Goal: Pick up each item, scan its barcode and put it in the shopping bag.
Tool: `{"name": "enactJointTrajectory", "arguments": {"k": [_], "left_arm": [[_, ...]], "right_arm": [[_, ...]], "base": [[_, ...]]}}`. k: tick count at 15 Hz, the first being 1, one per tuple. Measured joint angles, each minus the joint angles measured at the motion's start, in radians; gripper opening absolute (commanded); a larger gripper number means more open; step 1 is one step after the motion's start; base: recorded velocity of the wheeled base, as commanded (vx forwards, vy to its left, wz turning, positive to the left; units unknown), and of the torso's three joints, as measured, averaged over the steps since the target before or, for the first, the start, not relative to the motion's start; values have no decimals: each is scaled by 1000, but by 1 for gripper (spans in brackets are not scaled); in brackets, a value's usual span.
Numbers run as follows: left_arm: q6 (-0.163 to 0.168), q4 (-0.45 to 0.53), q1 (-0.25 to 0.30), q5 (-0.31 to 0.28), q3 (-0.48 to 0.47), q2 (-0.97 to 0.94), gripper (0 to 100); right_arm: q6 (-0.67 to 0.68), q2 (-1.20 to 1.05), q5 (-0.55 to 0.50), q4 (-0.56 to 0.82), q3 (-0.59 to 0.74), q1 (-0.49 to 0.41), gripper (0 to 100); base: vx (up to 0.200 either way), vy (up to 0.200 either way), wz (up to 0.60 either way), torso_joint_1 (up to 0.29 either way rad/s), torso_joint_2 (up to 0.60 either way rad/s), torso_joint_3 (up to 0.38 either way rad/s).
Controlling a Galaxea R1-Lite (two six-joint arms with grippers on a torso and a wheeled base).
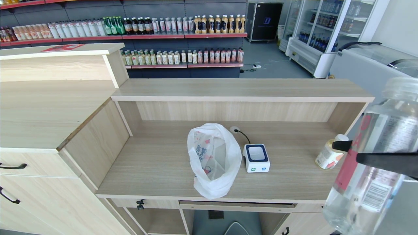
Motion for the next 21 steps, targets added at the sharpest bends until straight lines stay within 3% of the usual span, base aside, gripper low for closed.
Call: {"name": "enactJointTrajectory", "arguments": {"k": [3, 5, 9, 15, 21], "left_arm": [[0, 0, 0, 0, 0, 0, 100], [0, 0, 0, 0, 0, 0, 100], [0, 0, 0, 0, 0, 0, 100], [0, 0, 0, 0, 0, 0, 100], [0, 0, 0, 0, 0, 0, 100]], "right_arm": [[-356, 113, -316, -43, -14, -59, 0], [-531, 200, -426, -132, -19, -143, 0], [-1082, 369, -431, -191, -47, -346, 0], [-1372, 432, -385, -186, -79, -496, 0], [-1644, 471, -323, -216, -83, -545, 0]], "base": [[0, 0, 0, 0, 0, 0], [0, 0, 0, 0, 0, 0], [0, 0, 0, 0, 0, 0], [0, 0, 0, 0, 0, 0], [0, 0, 600, 4, 2, 2]]}}
